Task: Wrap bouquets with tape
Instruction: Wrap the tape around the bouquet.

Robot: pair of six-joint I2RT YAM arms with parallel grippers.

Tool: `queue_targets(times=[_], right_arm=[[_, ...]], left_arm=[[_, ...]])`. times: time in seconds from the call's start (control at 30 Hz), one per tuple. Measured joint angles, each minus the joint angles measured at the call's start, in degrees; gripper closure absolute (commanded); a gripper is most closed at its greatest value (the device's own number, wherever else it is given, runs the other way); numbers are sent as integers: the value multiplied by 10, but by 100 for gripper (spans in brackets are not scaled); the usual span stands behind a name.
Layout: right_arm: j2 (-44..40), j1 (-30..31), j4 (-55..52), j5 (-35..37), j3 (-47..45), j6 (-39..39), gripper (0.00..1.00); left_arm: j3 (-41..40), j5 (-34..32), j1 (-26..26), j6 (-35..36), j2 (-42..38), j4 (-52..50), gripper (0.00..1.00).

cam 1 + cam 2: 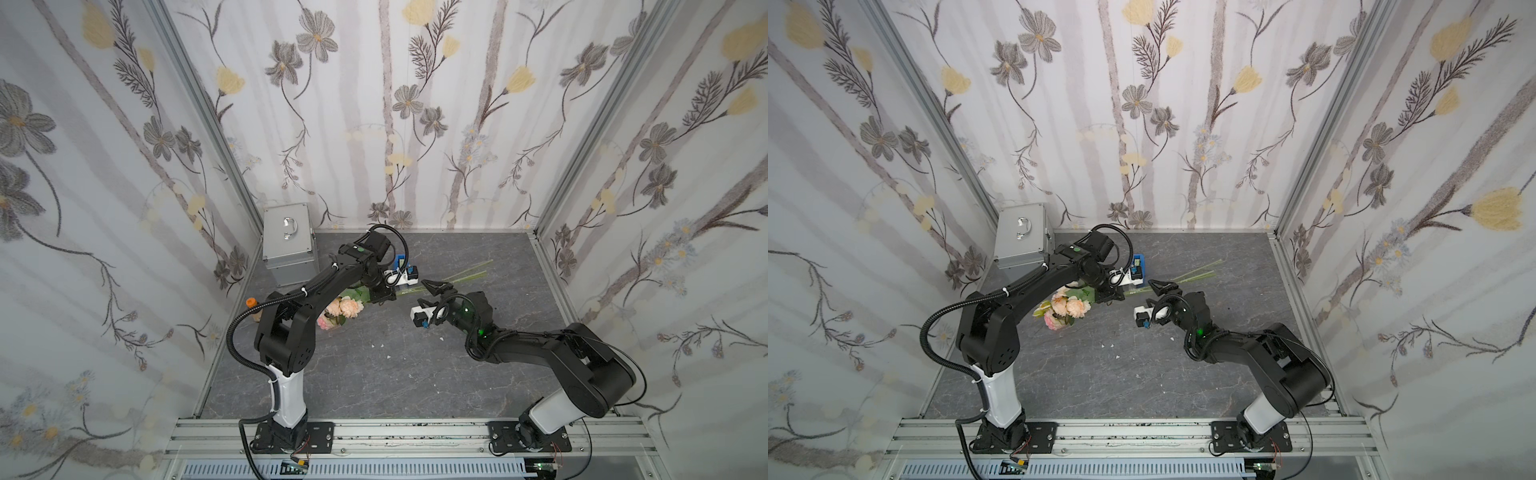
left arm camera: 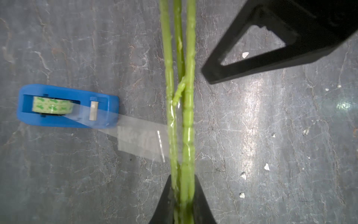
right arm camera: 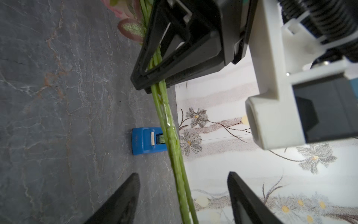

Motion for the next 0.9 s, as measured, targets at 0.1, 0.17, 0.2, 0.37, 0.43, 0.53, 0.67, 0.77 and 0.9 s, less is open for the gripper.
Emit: queue_targets(times=[0.1, 0.17, 0.2, 0.37, 0.43, 0.53, 0.67, 0.77, 0.9], right_arm=[[-101, 0, -47, -3, -22, 71, 17], [-160, -4, -95, -9, -15, 117, 17], [-184, -7, -129, -17, -5, 139, 18], [-223, -30, -305, -27, 74, 214, 21], [-217, -54, -361, -47, 109, 238, 21], [-180, -91, -437, -86, 176, 261, 23], [-104, -116, -545, -128, 279, 265, 25], [-43, -121, -630, -158, 349, 260, 27], [49, -121, -750, -188, 445, 247, 28]], left_arm=[[-48, -34, -8, 1, -31, 53, 100], [-91, -63, -17, 5, -53, 97, 100], [-114, -79, -23, 10, -63, 119, 100], [-197, -139, -40, 33, -109, 219, 100], [-219, -158, -46, 37, -121, 259, 100], [-249, -189, -60, 59, -126, 313, 100], [-299, -236, -80, 105, -126, 389, 100], [-335, -271, -86, 140, -128, 454, 100], [-361, -308, -94, 179, -129, 548, 100]])
